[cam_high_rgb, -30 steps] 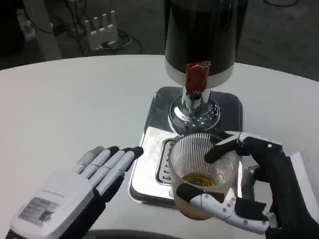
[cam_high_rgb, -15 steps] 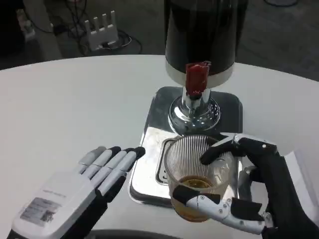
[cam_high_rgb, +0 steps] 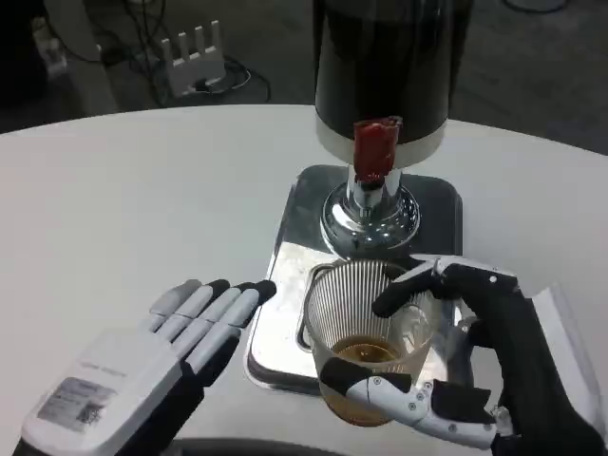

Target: Grasp the cup under the faucet to collect the drink, then remove the cup.

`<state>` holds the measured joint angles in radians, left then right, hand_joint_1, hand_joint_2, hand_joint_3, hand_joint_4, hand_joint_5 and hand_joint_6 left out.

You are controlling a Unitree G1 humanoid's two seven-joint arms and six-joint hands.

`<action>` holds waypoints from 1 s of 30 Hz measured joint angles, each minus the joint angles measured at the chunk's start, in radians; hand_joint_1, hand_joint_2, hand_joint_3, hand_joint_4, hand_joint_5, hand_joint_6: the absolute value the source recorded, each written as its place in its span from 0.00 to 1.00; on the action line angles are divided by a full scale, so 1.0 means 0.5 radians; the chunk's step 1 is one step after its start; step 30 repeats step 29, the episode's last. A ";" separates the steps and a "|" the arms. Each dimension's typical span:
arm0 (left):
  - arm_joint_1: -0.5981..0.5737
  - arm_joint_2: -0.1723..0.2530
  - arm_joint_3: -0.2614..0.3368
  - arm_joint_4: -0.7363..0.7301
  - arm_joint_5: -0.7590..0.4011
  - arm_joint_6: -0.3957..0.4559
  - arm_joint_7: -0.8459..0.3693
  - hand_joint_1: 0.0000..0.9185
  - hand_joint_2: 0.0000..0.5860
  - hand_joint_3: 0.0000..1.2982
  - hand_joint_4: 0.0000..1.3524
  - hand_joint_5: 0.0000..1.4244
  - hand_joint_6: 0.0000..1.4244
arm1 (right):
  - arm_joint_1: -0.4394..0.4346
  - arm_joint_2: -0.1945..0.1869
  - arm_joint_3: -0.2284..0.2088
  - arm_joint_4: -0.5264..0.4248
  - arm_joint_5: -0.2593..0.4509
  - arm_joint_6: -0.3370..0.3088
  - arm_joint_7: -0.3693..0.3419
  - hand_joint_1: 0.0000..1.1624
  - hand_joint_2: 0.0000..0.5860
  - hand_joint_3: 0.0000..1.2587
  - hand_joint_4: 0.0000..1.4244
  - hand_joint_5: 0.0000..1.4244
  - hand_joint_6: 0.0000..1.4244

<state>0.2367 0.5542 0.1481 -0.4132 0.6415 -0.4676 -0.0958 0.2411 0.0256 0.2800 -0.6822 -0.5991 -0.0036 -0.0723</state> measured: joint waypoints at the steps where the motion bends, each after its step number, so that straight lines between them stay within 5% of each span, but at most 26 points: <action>1: 0.008 0.000 0.000 -0.007 0.000 0.000 0.000 0.00 0.14 0.00 0.00 0.00 0.00 | 0.001 0.000 0.002 -0.007 -0.002 0.000 0.000 0.76 0.21 0.65 0.66 0.82 0.94; 17: 0.162 0.006 0.090 -0.098 -0.012 -0.034 0.000 0.00 0.14 0.00 0.00 0.00 0.00 | 0.216 -0.056 0.116 -0.149 -0.018 -0.001 0.023 0.75 0.23 0.65 0.66 0.82 0.94; 30: 0.214 -0.007 0.128 -0.129 -0.015 -0.058 0.000 0.00 0.14 0.00 0.00 0.00 0.00 | 0.231 -0.075 0.117 -0.154 -0.018 -0.005 0.022 0.75 0.23 0.65 0.66 0.82 0.94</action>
